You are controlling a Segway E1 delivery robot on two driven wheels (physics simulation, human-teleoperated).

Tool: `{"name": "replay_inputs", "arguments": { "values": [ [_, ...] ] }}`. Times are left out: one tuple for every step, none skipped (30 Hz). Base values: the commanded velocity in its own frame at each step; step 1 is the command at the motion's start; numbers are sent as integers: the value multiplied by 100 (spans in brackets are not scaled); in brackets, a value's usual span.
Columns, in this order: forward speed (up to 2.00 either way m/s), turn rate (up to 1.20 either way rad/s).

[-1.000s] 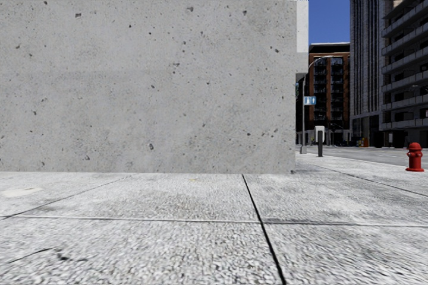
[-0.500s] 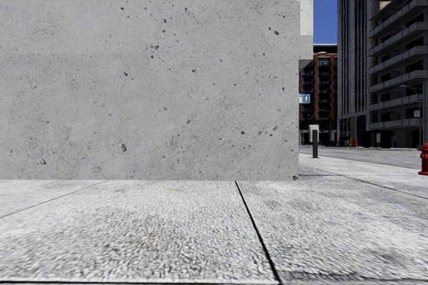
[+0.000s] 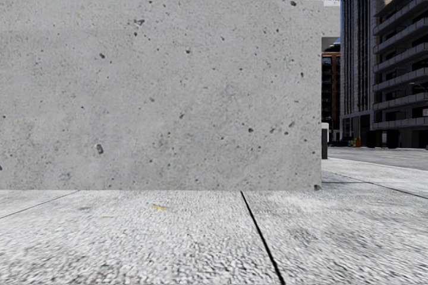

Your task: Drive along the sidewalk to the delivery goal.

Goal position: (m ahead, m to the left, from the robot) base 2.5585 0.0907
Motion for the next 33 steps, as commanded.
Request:
{"name": "replay_inputs", "arguments": {
  "values": [
    [185,0],
    [185,0],
    [183,0],
    [183,0],
    [183,0],
    [183,0],
    [183,0],
    [183,0],
    [181,0],
    [181,0],
    [173,0],
    [160,0],
    [160,0],
    [152,0],
    [149,0],
    [148,0],
    [148,0],
    [148,0],
    [148,0],
    [148,0],
    [148,0],
    [148,0],
    [147,0],
    [147,0],
    [145,0],
    [142,0],
    [142,0],
    [141,0],
    [139,0],
    [130,0],
    [130,0],
    [106,0],
    [84,0]
  ]
}}
